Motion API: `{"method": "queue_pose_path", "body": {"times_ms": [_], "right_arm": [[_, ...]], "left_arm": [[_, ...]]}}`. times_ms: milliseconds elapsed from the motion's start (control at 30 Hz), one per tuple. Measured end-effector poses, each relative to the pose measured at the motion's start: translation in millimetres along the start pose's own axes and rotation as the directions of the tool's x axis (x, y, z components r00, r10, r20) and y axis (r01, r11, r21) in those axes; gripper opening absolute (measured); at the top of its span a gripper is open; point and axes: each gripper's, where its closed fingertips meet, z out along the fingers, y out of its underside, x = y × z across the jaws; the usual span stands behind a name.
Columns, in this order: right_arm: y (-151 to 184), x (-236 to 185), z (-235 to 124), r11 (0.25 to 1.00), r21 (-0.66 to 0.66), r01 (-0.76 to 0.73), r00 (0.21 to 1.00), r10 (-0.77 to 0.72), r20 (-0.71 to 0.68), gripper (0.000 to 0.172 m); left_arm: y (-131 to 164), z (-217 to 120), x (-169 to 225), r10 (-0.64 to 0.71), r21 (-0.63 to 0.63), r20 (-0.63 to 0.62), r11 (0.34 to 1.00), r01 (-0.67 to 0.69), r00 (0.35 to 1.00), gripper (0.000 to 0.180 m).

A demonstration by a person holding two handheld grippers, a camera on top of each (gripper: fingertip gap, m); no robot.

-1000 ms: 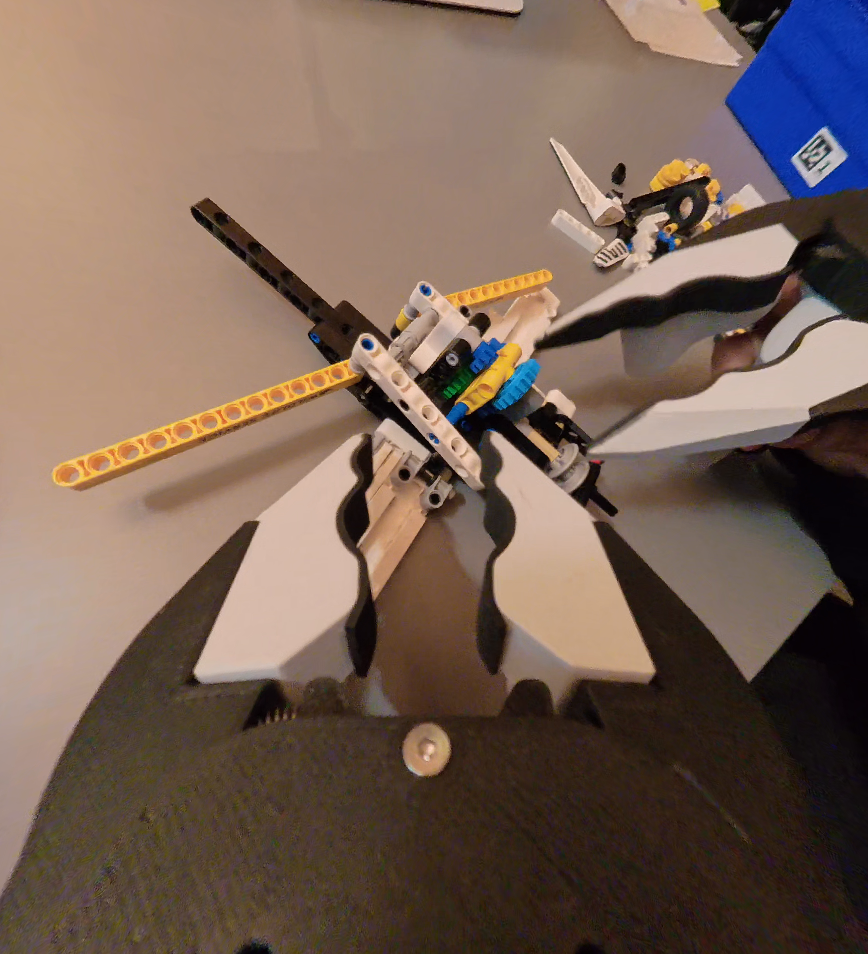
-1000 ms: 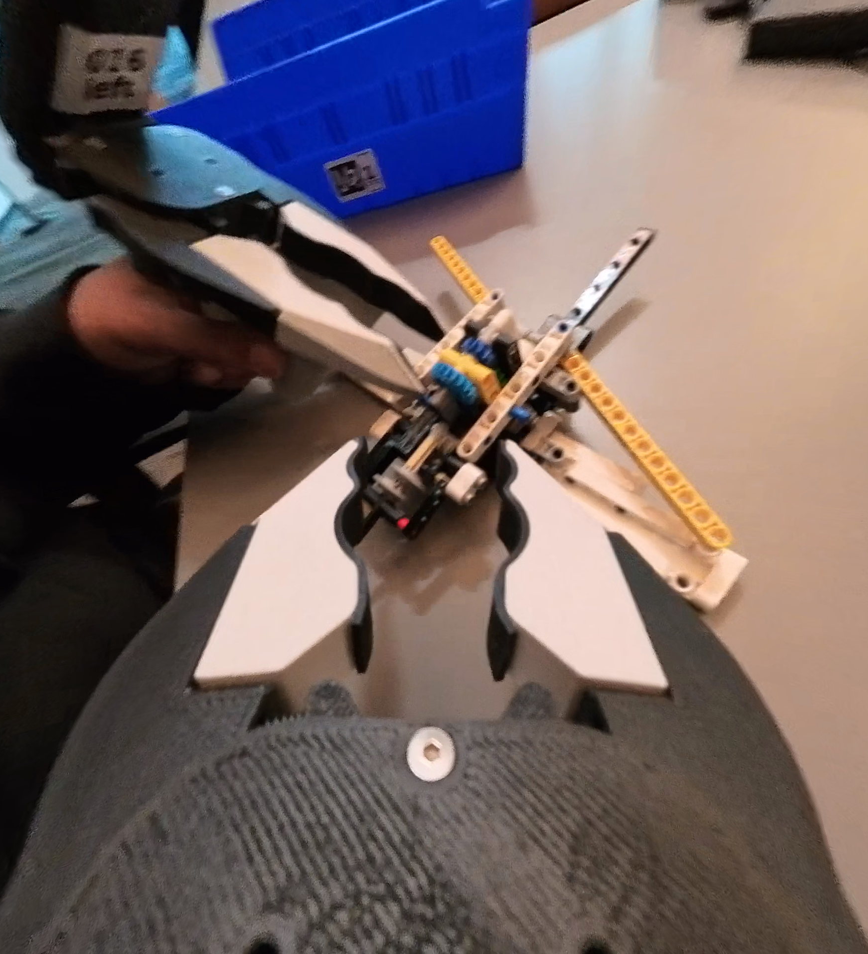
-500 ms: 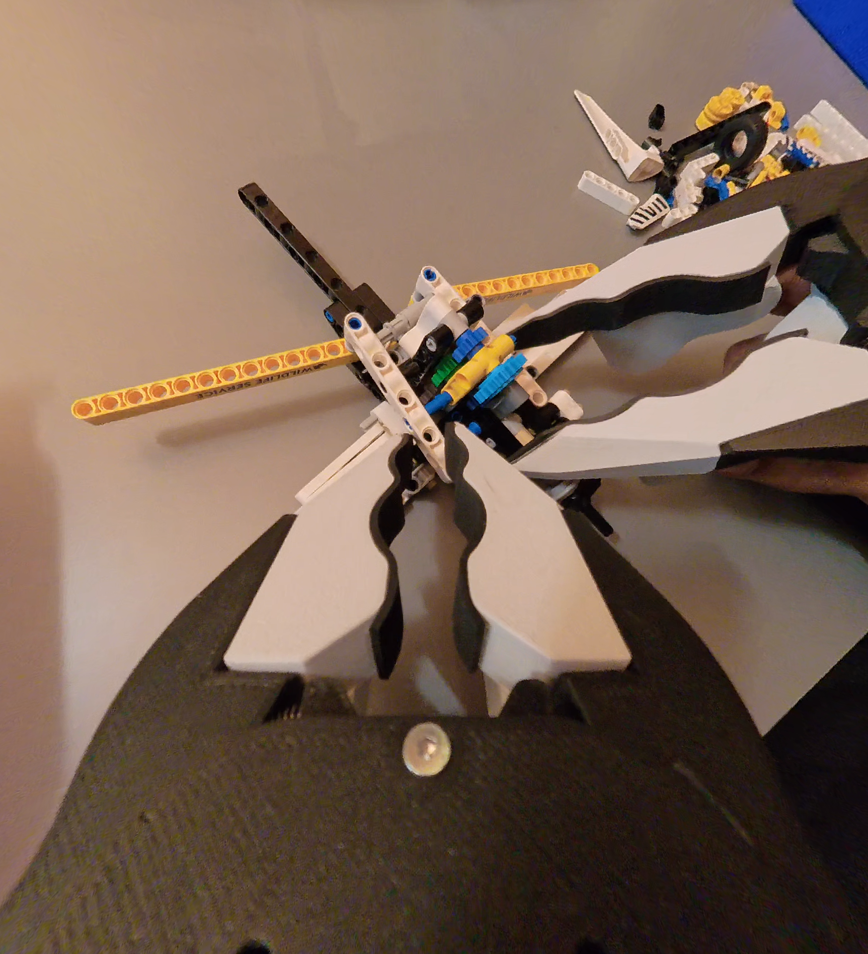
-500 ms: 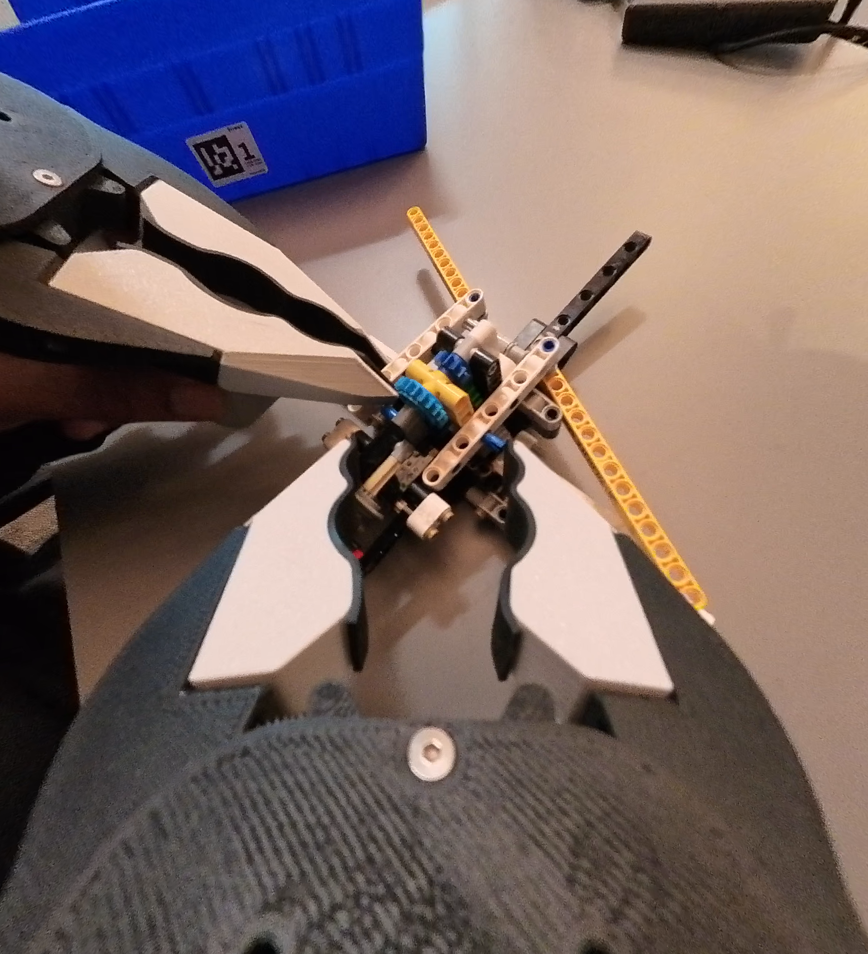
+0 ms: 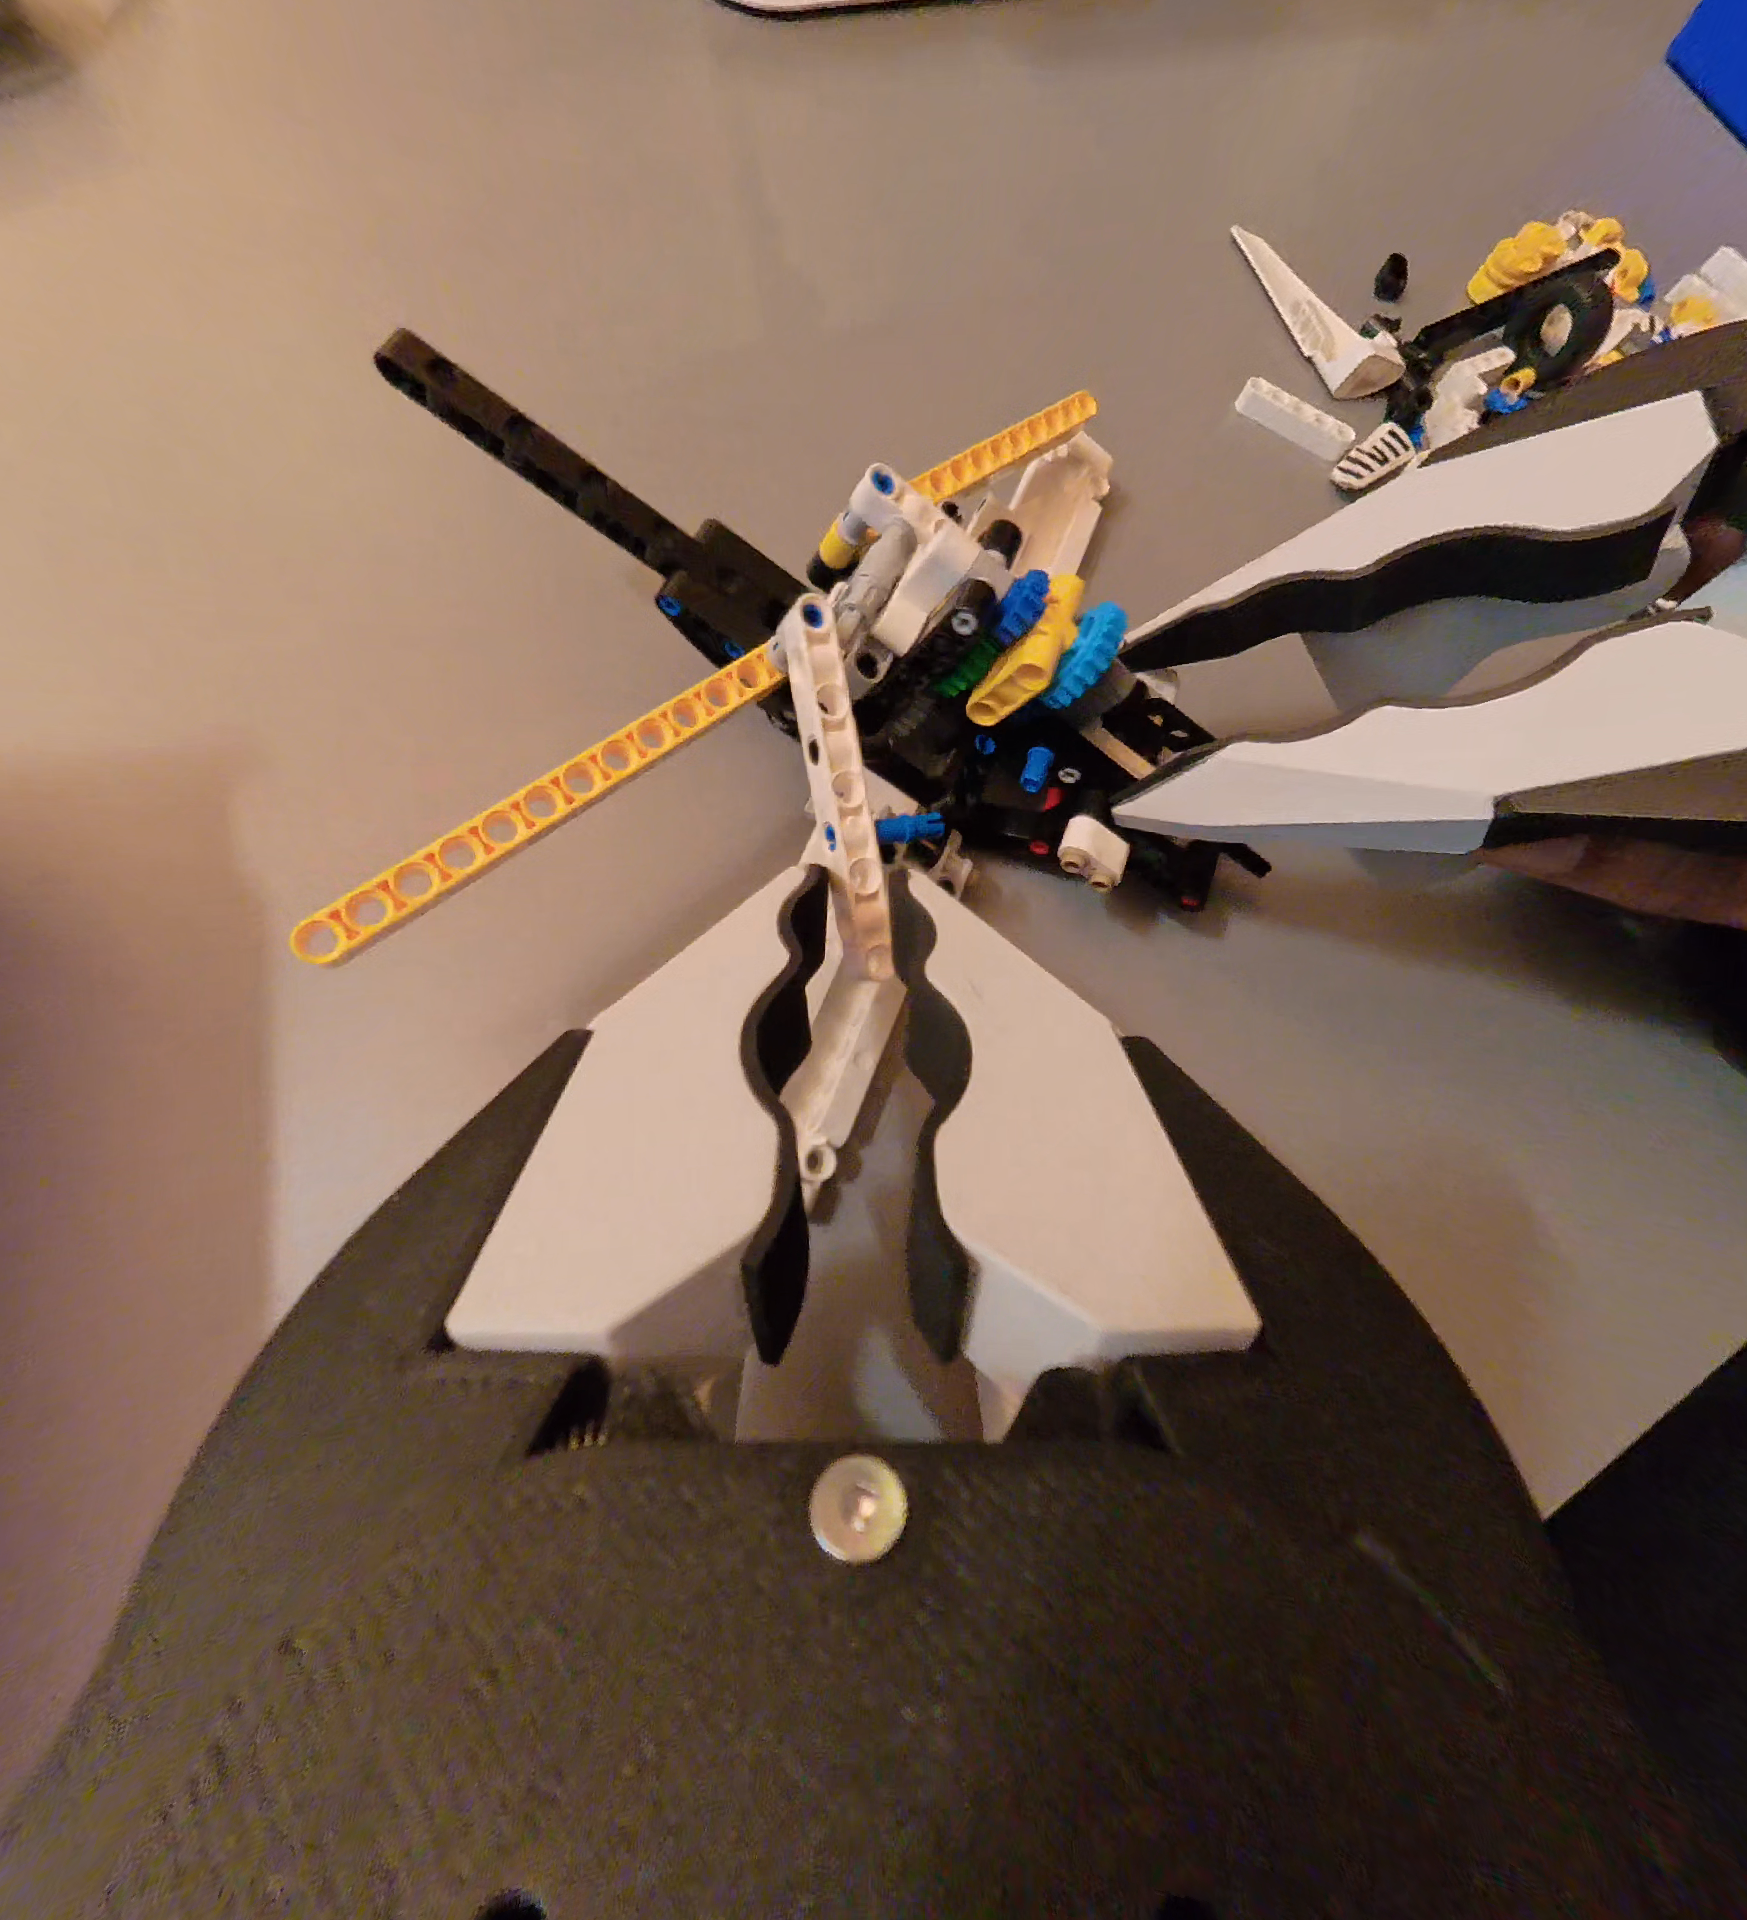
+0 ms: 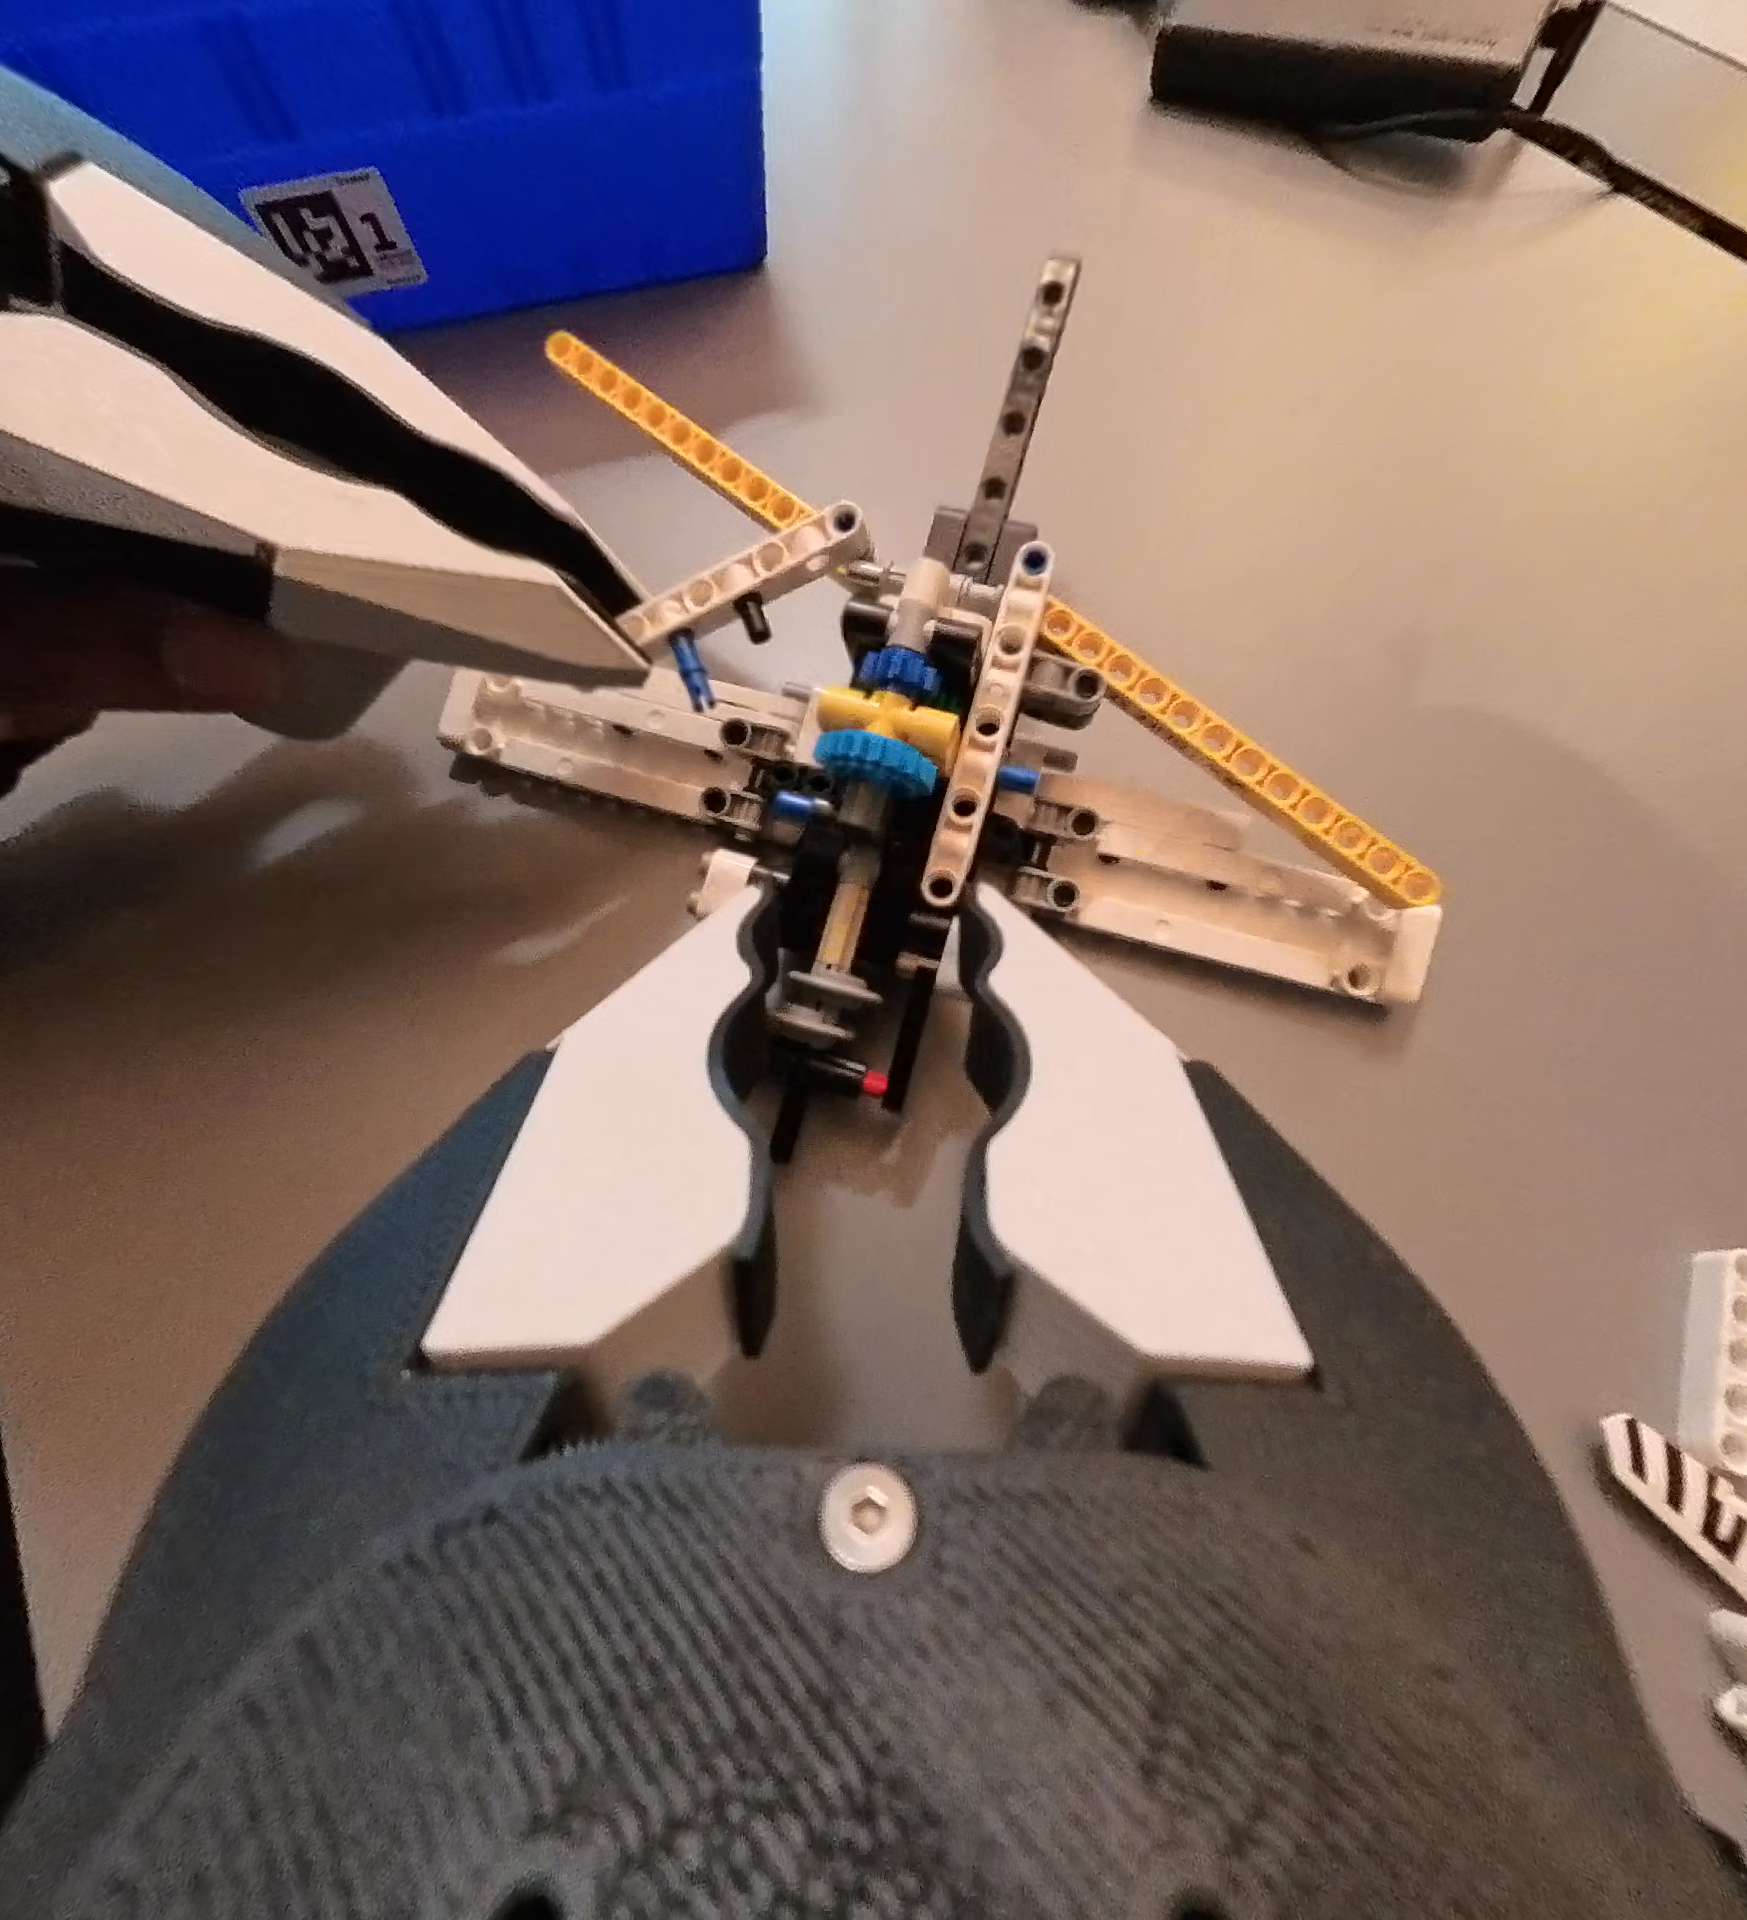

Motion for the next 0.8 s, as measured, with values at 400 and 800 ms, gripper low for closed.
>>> {"method": "queue_pose_path", "body": {"times_ms": [400,800], "right_arm": [[-5.6,1.4,-3.8,0.999,0.031,0.030,1.000,-0.030,0.005,0.043],[-45.7,5.5,6.0,0.993,0.074,0.092,0.995,-0.089,-0.046,0.054]], "left_arm": [[-18.5,-11.4,-17.3,-0.035,0.080,0.004,0.996,0.034,0.999,0.024],[-27.6,32.1,-18.3,0.058,-0.052,-0.037,0.997,-0.060,0.998,0.012]]}}
